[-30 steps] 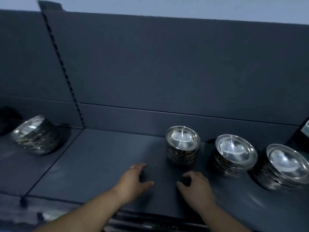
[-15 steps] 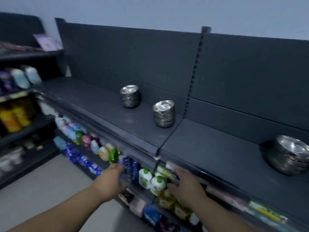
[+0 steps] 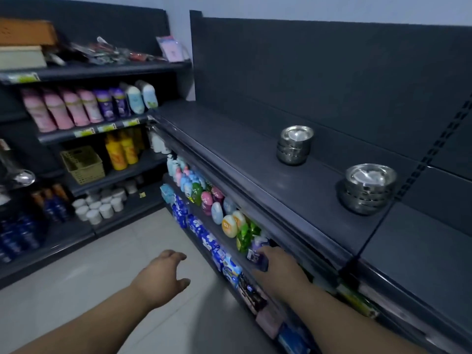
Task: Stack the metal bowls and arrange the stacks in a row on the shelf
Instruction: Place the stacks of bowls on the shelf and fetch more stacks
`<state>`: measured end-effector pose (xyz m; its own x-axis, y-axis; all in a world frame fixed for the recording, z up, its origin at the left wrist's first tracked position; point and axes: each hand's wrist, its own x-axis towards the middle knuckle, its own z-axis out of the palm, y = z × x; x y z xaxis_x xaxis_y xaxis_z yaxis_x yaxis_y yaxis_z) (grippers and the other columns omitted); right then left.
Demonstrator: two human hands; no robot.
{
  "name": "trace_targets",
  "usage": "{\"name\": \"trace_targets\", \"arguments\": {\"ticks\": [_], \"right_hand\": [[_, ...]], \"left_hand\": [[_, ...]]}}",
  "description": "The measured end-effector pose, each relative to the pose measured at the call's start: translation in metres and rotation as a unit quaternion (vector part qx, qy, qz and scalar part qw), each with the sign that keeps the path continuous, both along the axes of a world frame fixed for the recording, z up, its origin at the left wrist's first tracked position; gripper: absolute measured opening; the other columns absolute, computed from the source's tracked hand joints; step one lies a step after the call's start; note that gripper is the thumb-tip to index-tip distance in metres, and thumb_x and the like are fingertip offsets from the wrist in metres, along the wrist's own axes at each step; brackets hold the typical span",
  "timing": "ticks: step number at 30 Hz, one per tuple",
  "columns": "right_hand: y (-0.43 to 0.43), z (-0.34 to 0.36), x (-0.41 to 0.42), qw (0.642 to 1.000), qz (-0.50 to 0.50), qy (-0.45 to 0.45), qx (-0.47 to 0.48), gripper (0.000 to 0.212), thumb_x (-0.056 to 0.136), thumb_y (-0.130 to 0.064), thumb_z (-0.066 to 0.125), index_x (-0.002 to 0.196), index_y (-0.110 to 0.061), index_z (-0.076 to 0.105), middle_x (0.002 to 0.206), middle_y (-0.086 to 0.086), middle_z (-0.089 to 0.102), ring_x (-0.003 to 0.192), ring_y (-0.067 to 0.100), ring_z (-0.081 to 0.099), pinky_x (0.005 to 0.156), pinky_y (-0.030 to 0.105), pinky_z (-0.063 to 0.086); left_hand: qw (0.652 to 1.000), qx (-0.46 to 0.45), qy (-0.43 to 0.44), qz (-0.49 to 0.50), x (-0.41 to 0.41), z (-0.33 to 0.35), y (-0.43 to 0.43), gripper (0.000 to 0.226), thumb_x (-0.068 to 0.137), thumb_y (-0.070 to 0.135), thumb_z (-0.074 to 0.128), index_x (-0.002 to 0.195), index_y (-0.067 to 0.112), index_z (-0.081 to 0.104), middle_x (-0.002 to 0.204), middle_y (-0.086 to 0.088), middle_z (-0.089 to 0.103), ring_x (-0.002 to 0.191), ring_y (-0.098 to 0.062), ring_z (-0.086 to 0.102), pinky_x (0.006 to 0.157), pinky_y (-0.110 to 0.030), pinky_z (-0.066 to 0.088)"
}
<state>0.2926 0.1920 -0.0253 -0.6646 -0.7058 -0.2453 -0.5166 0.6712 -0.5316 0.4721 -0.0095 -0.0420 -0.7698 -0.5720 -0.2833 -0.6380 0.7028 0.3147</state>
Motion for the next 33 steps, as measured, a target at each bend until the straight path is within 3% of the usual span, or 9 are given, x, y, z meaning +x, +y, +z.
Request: {"name": "trace_targets", "arguments": {"ticks": [3,9,13,17,22,28,31,33], "right_hand": [[-0.032,0.004,-0.045,0.999,-0.015,0.025,-0.030,0.033,0.083,-0.035,0.063,0.114,-0.023,0.061,0.114,0.001,0.060,0.102,0.019,0.060,0.088,0.030,0.049],[-0.072,0.026,-0.161,0.995,-0.063,0.048,-0.060,0.051,0.090,-0.040,0.061,0.136,-0.022,0.049,0.136,-0.001,0.046,0.117,0.016,0.051,0.096,0.028,0.045],[-0.084,0.031,-0.222,0.988,-0.118,0.086,-0.040,0.053,0.089,-0.044,0.061,0.137,-0.025,0.046,0.142,-0.002,0.042,0.122,0.017,0.048,0.096,0.031,0.046],[-0.096,0.027,-0.261,0.980,-0.177,0.090,-0.019,0.060,0.087,-0.045,0.063,0.140,-0.025,0.043,0.144,0.000,0.041,0.124,0.019,0.048,0.097,0.033,0.047],[-0.108,0.024,-0.302,0.962,-0.262,0.078,-0.007,0.074,0.080,-0.043,0.071,0.143,-0.022,0.038,0.143,0.004,0.043,0.128,0.021,0.047,0.102,0.029,0.040],[-0.134,0.023,-0.329,0.920,-0.378,0.028,-0.099,0.105,0.062,-0.035,0.085,0.148,-0.032,0.025,0.142,-0.002,0.049,0.129,0.015,0.048,0.107,0.027,0.039],[-0.145,0.019,-0.334,0.908,-0.397,-0.008,-0.134,0.111,0.056,-0.036,0.087,0.146,-0.042,0.021,0.132,-0.014,0.057,0.123,0.007,0.052,0.104,0.029,0.043],[-0.151,0.017,-0.334,0.902,-0.403,-0.030,-0.151,0.107,0.057,-0.031,0.088,0.141,-0.044,0.024,0.122,-0.018,0.063,0.116,0.002,0.057,0.097,0.021,0.046]], "left_hand": [[1.000,-0.009,0.016,0.003,-0.044,0.001,-0.027,0.064,0.087,0.045,0.061,0.143,0.025,0.038,0.147,0.004,0.037,0.129,-0.013,0.045,0.106,-0.025,0.038],[0.996,-0.018,0.080,-0.017,-0.164,0.026,-0.073,0.061,0.087,0.039,0.063,0.142,0.024,0.041,0.143,0.003,0.039,0.126,-0.014,0.046,0.103,-0.023,0.038],[0.990,-0.008,0.131,-0.046,-0.239,0.045,-0.094,0.058,0.088,0.035,0.063,0.141,0.024,0.042,0.141,0.004,0.039,0.124,-0.015,0.047,0.102,-0.022,0.037],[0.984,0.020,0.153,-0.092,-0.306,0.043,-0.115,0.066,0.081,0.046,0.063,0.141,0.028,0.041,0.139,0.006,0.041,0.124,-0.016,0.049,0.108,-0.036,0.037],[0.969,0.048,0.160,-0.182,-0.392,0.033,-0.143,0.074,0.088,0.037,0.064,0.149,0.020,0.026,0.152,-0.001,0.030,0.138,-0.016,0.034,0.113,-0.023,0.025],[0.933,0.152,0.155,-0.288,-0.482,0.034,-0.172,0.101,0.075,0.042,0.075,0.153,0.024,0.012,0.156,0.002,0.023,0.142,-0.013,0.027,0.112,-0.021,0.023],[0.885,0.265,0.174,-0.342,-0.515,0.034,-0.172,0.112,0.063,0.043,0.084,0.150,0.037,0.013,0.149,0.016,0.029,0.139,-0.006,0.031,0.111,-0.022,0.027],[0.852,0.341,0.171,-0.360,-0.527,0.028,-0.170,0.116,0.056,0.045,0.086,0.146,0.048,0.013,0.146,0.019,0.040,0.132,-0.004,0.043,0.111,-0.030,0.037]]}}
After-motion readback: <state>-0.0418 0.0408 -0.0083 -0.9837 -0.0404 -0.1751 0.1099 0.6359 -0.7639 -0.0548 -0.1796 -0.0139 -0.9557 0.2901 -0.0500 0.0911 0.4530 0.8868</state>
